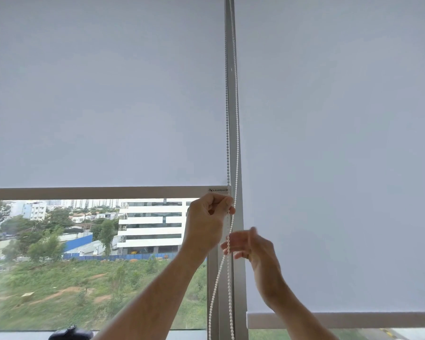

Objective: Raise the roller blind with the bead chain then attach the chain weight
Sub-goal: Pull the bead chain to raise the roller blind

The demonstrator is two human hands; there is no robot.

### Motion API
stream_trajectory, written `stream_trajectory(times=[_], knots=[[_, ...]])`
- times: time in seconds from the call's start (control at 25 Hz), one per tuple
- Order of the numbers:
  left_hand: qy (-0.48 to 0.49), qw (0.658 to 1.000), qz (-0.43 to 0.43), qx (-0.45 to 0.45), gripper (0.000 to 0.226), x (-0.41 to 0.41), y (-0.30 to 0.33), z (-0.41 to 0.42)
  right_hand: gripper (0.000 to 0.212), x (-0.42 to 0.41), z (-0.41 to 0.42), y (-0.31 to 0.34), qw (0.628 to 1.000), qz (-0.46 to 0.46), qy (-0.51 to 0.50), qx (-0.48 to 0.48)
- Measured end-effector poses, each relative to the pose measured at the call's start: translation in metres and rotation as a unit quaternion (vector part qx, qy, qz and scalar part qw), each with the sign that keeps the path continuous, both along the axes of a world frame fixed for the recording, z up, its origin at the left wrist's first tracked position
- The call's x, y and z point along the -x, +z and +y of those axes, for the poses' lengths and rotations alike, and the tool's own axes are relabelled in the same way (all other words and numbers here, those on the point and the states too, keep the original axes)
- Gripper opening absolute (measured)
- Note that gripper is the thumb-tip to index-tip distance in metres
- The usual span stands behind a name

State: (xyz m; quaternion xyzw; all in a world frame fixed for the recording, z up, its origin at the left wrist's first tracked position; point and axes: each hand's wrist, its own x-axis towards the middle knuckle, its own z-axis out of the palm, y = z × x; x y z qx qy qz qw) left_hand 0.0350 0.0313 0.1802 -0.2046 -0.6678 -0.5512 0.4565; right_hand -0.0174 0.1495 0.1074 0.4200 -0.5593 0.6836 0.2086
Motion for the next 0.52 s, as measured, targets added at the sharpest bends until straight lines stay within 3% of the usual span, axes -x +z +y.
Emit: stream_trajectory(times=[0.12, 0.28, 0.52], knots=[[0.010, 1.000, 0.007, 0.023, 0.013, -0.002, -0.008, 0.000, 0.065, 0.002, 0.005, 0.021, 0.998, -0.013, -0.046, 0.045], [0.049, 0.997, 0.012, 0.064, 0.014, 0.005, -0.034, 0.003, 0.049, -0.007, 0.000, 0.065, 0.993, 0.023, -0.114, 0.004], [0.072, 0.993, 0.000, 0.096, 0.022, 0.011, -0.063, 0.003, 0.028, -0.023, -0.014, 0.119, 0.993, 0.030, -0.113, -0.016]])
